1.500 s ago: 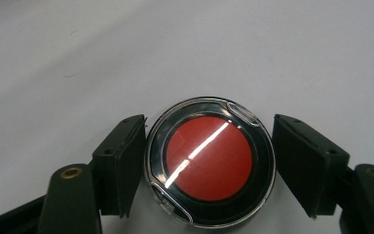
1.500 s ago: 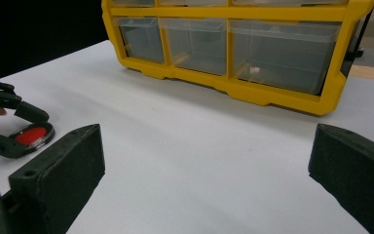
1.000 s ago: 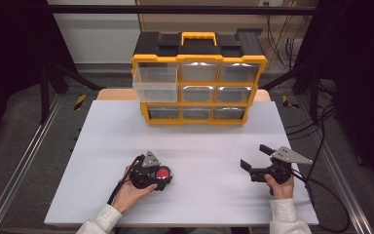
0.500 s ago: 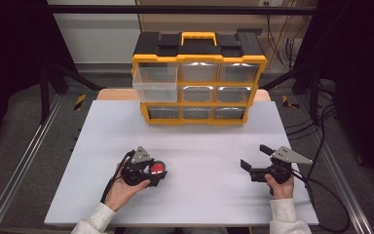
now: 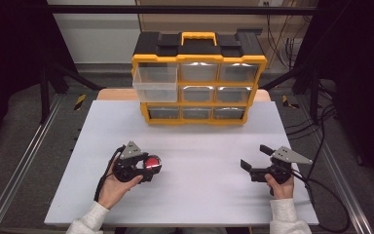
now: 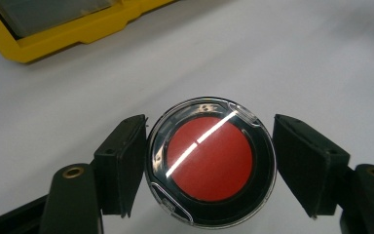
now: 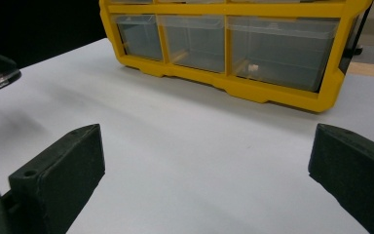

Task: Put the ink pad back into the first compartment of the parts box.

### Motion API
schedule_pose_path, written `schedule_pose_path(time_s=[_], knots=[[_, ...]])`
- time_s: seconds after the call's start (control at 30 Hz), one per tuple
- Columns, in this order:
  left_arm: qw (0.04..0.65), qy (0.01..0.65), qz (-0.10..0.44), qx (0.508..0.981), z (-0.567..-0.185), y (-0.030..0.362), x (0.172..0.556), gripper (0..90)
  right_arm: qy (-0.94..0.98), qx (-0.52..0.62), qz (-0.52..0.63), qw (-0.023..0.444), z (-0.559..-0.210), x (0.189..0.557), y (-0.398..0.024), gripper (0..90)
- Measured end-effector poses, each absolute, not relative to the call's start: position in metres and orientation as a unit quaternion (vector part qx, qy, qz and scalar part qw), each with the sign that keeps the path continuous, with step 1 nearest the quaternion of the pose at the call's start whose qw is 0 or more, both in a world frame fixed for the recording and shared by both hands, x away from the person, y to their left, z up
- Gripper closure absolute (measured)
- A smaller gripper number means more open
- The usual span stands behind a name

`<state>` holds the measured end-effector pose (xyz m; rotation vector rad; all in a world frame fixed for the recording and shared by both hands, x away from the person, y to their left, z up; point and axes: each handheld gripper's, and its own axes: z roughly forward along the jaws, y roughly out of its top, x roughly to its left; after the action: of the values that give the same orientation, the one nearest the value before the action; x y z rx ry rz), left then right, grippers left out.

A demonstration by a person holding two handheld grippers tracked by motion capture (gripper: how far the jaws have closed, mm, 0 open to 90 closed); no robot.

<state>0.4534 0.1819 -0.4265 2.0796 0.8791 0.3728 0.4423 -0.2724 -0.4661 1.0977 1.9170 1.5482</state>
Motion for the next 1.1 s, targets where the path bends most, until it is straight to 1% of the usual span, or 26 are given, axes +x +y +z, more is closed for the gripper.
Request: schedule_pose_path(time_s=[0.4,1.1], knots=[[0.432,0.353,0.159,0.815,-0.407,0.192,0.452,29.9,0.694,0.397,0.557,0.223,-0.466,0.443,-0.273,0.4],[0.482,0.352,0.185,0.781,-0.356,0.208,0.457,29.9,0.697,0.396,0.554,0.224,-0.466,0.443,-0.273,0.4]])
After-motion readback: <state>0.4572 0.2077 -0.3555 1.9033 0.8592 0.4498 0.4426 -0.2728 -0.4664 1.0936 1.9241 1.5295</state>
